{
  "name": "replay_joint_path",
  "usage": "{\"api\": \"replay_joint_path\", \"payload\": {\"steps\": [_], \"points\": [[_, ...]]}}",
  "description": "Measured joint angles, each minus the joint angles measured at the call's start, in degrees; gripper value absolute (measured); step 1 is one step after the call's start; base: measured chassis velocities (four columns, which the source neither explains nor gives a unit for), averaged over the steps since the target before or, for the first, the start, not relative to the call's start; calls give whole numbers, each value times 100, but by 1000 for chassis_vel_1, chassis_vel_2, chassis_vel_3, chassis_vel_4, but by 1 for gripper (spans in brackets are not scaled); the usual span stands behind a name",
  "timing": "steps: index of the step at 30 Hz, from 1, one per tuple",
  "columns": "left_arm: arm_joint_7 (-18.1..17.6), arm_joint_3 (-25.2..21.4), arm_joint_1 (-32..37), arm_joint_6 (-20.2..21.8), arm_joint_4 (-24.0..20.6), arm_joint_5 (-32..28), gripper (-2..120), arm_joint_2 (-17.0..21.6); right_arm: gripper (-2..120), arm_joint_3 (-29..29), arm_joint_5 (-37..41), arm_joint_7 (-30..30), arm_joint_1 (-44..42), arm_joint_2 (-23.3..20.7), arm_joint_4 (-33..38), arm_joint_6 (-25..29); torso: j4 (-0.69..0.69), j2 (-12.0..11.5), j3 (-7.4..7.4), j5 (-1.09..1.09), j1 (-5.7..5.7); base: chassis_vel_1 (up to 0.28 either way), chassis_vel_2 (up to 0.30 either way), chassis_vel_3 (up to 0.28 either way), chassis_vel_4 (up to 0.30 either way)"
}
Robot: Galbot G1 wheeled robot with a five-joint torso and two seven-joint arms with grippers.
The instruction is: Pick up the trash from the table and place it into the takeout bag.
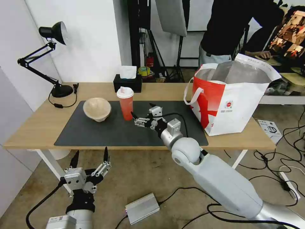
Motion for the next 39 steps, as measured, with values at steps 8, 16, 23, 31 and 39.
{"api": "replay_joint_path", "payload": {"steps": [8, 16, 23, 31, 39], "points": [[-1, 4, -13, 0, 11, -25, 100, 0, 100, -105, -5, -59, 236, 206, -365, 9, 0, 0, 0, 0, 0, 0, 0, 0, 0], [-1, 0, -34, -1, 21, -72, 100, 2, 100, -158, -8, -125, 409, 463, -801, 73, 0, 0, 0, 0, -1, 0, 0, 0, 0], [-4, 17, -49, -2, 59, -75, 100, 3, 100, -187, -15, -140, 547, 647, -1043, 130, 1, 0, 0, 0, -1, 0, 0, 0, 0], [-5, 11, -52, -3, 53, -91, 100, 6, 100, -197, -38, -181, 670, 879, -1417, 167, 0, 0, -1, 0, 0, 0, 0, 0, 0], [-5, 15, -34, -9, 46, -92, 100, 6, 100, -197, -67, -202, 741, 1070, -1700, 214, 0, 0, -1, 0, 0, 0, 0, 0, 0]]}}
